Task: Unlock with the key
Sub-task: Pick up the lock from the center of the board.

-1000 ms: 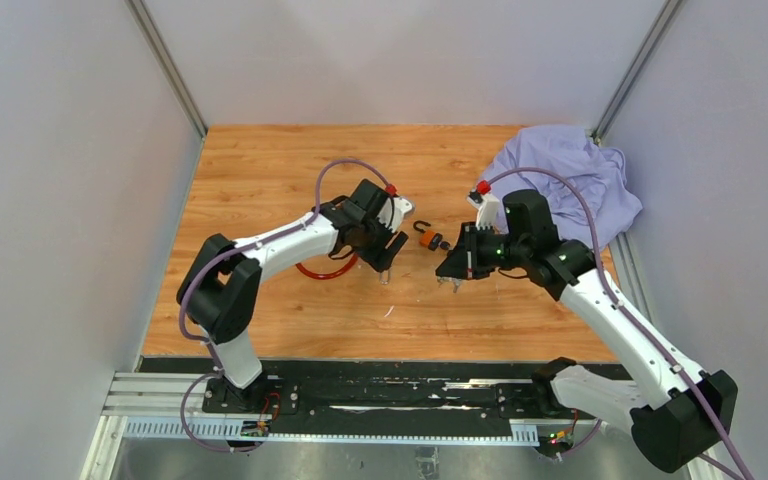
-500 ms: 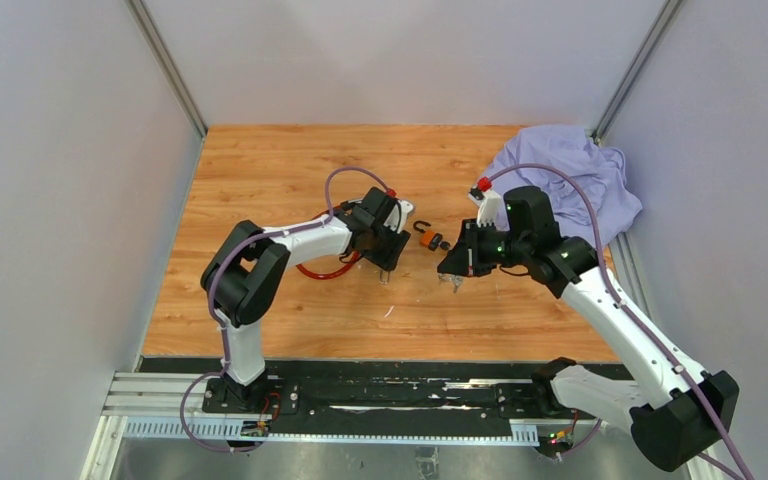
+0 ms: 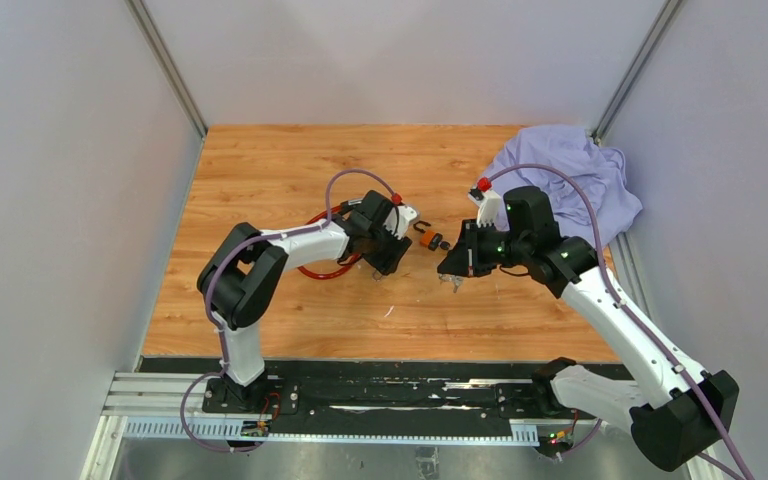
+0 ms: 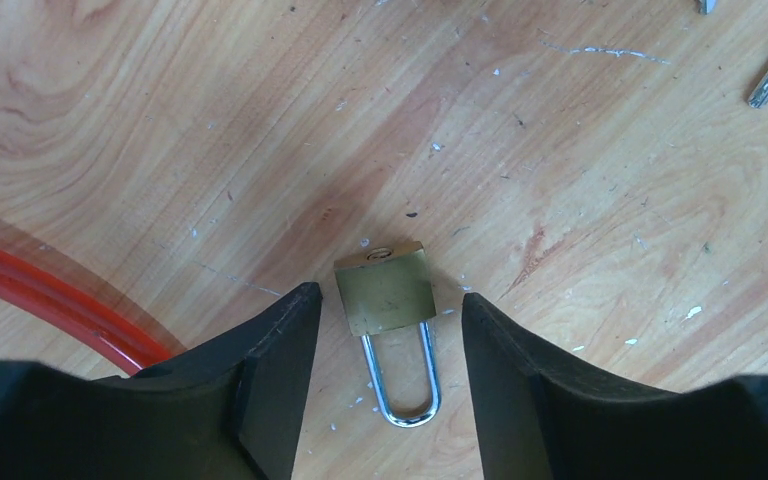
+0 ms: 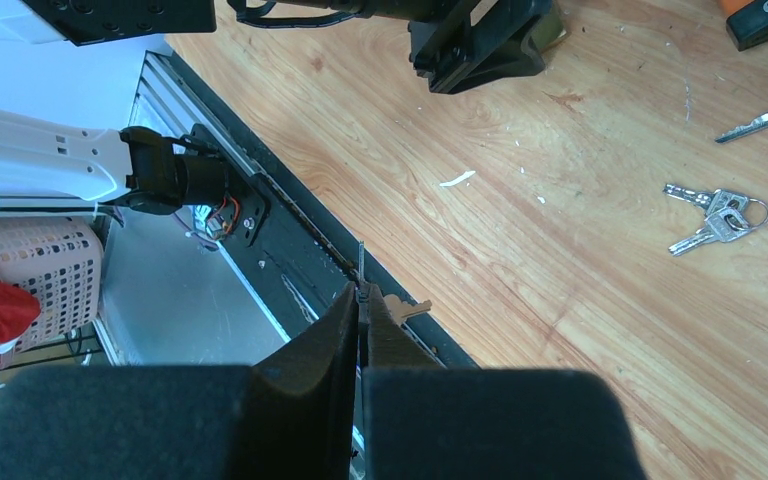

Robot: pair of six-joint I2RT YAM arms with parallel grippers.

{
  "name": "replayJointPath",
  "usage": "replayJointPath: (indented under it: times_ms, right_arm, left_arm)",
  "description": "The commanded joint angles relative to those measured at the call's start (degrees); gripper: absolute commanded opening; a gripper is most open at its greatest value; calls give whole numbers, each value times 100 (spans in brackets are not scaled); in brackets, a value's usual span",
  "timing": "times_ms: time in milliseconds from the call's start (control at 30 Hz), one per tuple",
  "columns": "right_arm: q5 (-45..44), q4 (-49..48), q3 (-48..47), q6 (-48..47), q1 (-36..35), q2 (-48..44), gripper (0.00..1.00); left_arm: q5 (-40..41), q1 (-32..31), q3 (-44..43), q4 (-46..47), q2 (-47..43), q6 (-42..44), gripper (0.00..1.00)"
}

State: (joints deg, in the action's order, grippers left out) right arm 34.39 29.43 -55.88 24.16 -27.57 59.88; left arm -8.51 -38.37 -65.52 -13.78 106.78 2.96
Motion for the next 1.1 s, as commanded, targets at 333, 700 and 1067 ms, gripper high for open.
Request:
replayJointPath:
  times_ms: [333,700,1067]
  right_arm:
    - [118,-21,-124,-33,66,-86,1]
    - [167,-17,-189,-106,15,-13,1]
    - [280,35,-463,-198,-161,263,1]
  left_arm:
    - [-90,-12,133,34,107,-292,49]
    - [-1099,23,-146,-659,-275,858,24]
    - [-2952,1018,-1622,-4413,-2024,5214,18]
